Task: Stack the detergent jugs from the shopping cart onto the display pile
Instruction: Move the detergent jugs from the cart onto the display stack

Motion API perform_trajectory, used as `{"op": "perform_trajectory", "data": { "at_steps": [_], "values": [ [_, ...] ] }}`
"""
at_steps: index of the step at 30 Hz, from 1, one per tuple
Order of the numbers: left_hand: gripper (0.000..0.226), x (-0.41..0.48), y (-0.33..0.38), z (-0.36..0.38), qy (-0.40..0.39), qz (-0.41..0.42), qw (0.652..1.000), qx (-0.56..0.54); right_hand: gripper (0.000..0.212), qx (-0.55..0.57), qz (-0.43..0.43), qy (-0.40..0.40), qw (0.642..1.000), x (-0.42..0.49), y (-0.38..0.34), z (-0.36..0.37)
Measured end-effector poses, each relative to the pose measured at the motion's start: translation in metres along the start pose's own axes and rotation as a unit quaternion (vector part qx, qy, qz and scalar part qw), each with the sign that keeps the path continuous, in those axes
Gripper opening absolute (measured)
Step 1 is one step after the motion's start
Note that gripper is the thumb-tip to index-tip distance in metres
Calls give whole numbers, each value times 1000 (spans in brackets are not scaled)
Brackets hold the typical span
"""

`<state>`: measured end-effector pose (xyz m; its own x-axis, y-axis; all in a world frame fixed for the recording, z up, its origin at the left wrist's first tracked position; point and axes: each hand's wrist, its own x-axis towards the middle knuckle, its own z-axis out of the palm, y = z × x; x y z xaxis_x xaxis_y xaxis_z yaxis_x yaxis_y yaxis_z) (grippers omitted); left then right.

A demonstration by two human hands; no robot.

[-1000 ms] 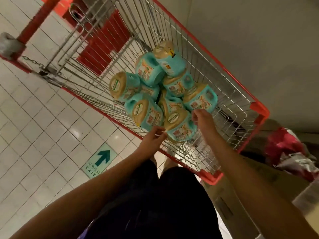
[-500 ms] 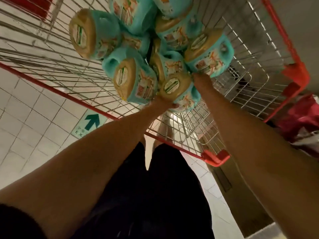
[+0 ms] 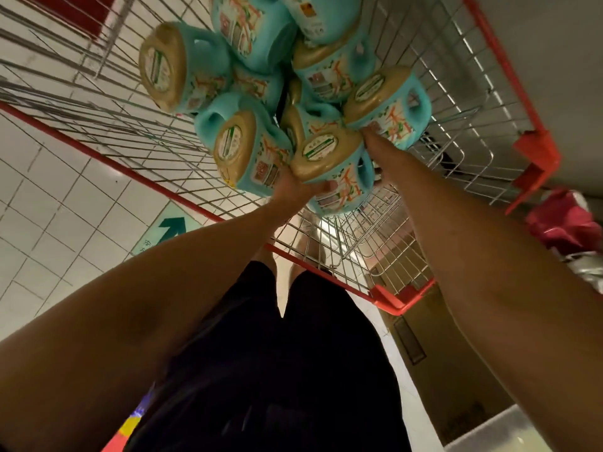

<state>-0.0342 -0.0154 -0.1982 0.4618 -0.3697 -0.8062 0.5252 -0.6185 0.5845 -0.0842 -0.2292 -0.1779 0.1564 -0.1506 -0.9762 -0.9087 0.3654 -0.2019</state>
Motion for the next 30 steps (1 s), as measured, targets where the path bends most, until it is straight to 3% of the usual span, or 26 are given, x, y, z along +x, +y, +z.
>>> {"op": "perform_trajectory", "data": {
  "at_steps": [6, 14, 15, 18, 20, 23, 26, 30],
  "values": [
    [83, -57, 59, -31, 75, 54, 995, -24, 79, 2, -60, -42, 997, -69, -30, -13],
    [34, -167, 129, -79, -27, 203, 978, -43, 66, 7, -223, -64, 973, -188, -1, -3],
    [39, -183, 137, -82, -27, 206, 977, -42, 60, 20, -249, -60, 966, -201, 7, -1],
    [89, -219, 148, -86, -23, 208, 977, -46, 64, 76, -313, -19, 947, -233, 28, 6],
    [97, -234, 150, -85, -19, 219, 975, -41, 72, 120, -346, 7, 930, -250, 39, 15],
    [96, -255, 150, -76, -9, 238, 971, -34, 77, 215, -355, 14, 910, -278, 59, 29],
    [95, -266, 146, -70, -5, 241, 969, -49, 64, 264, -360, 20, 895, -305, 80, 43],
    [78, -288, 129, -68, -47, 240, 969, -31, 64, 325, -364, 62, 871, -333, 120, 68]
  ]
}}
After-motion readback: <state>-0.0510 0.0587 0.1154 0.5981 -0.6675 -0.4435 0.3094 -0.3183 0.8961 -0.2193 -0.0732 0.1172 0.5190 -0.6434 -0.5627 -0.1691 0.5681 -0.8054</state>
